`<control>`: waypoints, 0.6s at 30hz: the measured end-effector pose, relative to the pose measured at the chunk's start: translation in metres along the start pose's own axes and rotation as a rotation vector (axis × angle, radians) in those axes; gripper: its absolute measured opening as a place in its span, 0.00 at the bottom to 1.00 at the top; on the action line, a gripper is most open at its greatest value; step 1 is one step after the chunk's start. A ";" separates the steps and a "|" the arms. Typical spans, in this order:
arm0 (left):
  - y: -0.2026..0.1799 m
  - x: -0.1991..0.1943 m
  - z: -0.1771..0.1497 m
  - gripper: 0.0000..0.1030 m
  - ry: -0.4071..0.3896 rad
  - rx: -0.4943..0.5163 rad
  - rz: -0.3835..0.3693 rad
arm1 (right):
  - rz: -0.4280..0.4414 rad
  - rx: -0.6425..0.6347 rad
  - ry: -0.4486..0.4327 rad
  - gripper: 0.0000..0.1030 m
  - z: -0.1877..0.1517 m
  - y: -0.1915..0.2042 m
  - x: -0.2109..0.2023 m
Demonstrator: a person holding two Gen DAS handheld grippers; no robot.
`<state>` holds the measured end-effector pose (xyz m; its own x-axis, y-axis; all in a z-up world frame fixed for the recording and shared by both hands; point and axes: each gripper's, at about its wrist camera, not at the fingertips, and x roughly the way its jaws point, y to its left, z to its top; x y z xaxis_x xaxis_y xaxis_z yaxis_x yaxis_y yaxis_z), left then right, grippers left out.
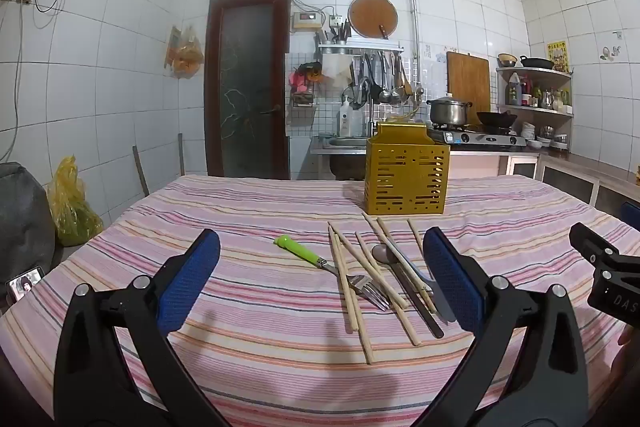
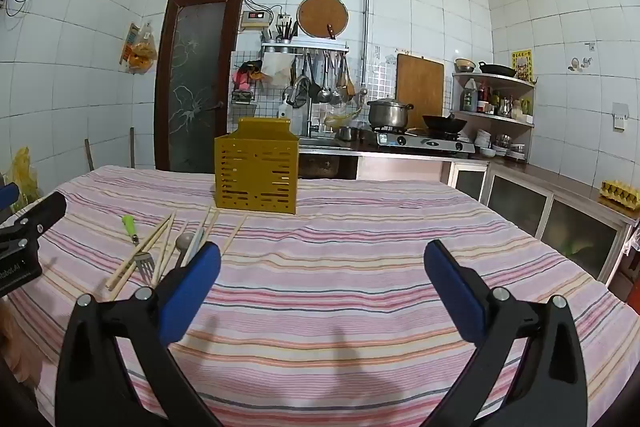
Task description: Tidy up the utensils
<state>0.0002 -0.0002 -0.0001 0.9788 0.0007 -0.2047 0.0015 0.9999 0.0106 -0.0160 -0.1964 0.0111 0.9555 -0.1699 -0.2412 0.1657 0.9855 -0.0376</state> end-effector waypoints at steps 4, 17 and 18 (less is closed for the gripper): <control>0.000 -0.001 0.000 0.95 -0.003 -0.001 0.000 | -0.001 -0.001 0.001 0.96 0.001 -0.001 -0.001; 0.000 0.000 0.000 0.95 -0.003 0.001 0.000 | -0.002 -0.007 -0.007 0.96 0.004 0.001 -0.003; 0.000 0.000 0.000 0.95 -0.003 0.000 0.000 | -0.002 -0.007 -0.007 0.96 0.004 0.001 -0.003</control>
<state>-0.0001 -0.0003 0.0000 0.9795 0.0006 -0.2013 0.0017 0.9999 0.0110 -0.0179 -0.1946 0.0153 0.9569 -0.1720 -0.2341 0.1660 0.9851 -0.0453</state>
